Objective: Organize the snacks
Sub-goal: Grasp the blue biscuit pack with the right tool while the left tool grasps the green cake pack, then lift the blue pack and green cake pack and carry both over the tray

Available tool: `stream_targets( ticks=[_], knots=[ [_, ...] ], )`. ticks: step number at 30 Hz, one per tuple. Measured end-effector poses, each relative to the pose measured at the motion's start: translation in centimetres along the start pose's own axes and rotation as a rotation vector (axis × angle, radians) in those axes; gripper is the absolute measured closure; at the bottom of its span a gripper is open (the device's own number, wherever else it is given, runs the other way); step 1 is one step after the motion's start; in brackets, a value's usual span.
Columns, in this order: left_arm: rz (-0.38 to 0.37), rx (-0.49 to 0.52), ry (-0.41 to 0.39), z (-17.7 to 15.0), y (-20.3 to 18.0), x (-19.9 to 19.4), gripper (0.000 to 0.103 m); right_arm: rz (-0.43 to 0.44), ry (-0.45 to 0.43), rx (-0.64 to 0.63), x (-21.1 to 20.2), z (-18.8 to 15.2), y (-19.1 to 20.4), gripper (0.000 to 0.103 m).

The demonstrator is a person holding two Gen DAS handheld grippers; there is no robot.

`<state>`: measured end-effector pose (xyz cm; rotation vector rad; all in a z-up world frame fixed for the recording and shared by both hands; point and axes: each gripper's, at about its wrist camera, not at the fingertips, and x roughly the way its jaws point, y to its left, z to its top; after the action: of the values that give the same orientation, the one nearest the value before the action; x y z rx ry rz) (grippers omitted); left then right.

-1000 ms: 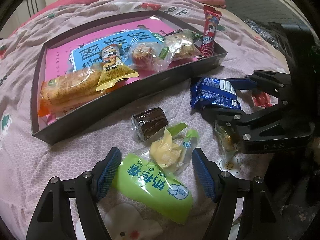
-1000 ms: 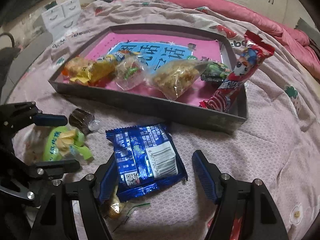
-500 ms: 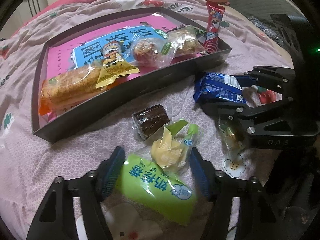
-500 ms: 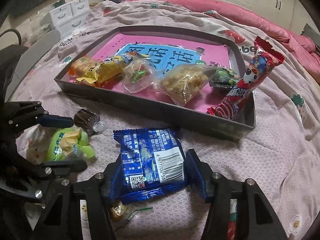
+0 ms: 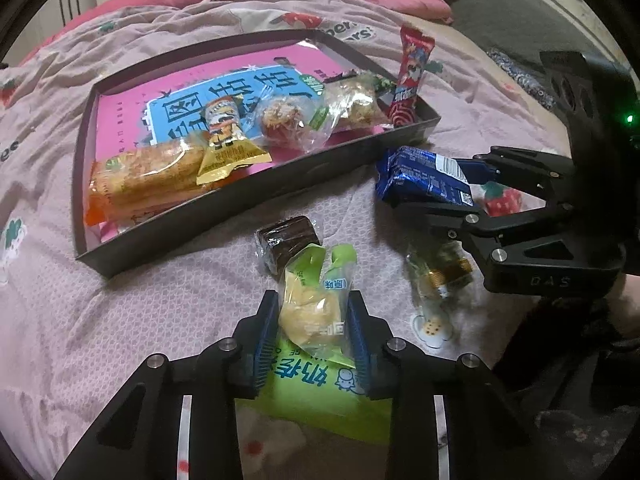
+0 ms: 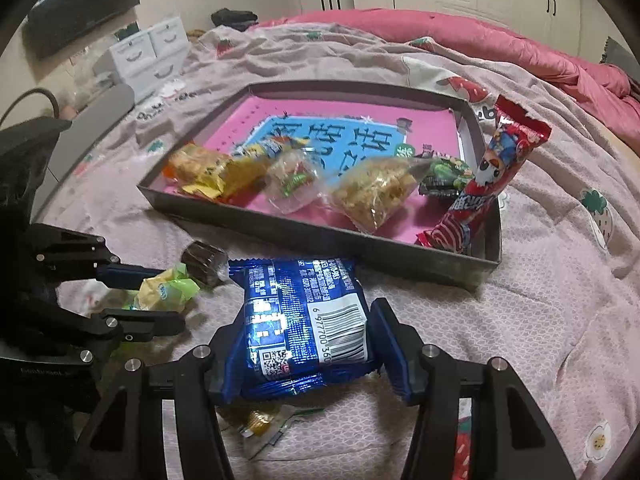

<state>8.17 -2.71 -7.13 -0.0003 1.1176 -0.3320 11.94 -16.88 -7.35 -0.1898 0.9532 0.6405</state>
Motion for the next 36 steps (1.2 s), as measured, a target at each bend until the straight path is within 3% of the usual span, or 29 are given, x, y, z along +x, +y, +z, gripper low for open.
stream_targets(
  ticks=[10, 24, 36],
  knots=[
    [-0.009, -0.007, -0.086, 0.0, -0.7, -3.3, 0.068, 0.046, -0.086, 0.059, -1.9, 0.6, -0.8, 0.046],
    [-0.010, -0.126, -0.234, 1.6, 2.3, -6.8, 0.068, 0.060, -0.233, 0.093, -4.6, 1.4, -1.4, 0.046],
    [0.064, -0.180, -0.339, 2.0, 4.9, -8.6, 0.068, 0.039, -0.283, 0.127, -5.4, 1.8, -2.3, 0.046]
  ],
)
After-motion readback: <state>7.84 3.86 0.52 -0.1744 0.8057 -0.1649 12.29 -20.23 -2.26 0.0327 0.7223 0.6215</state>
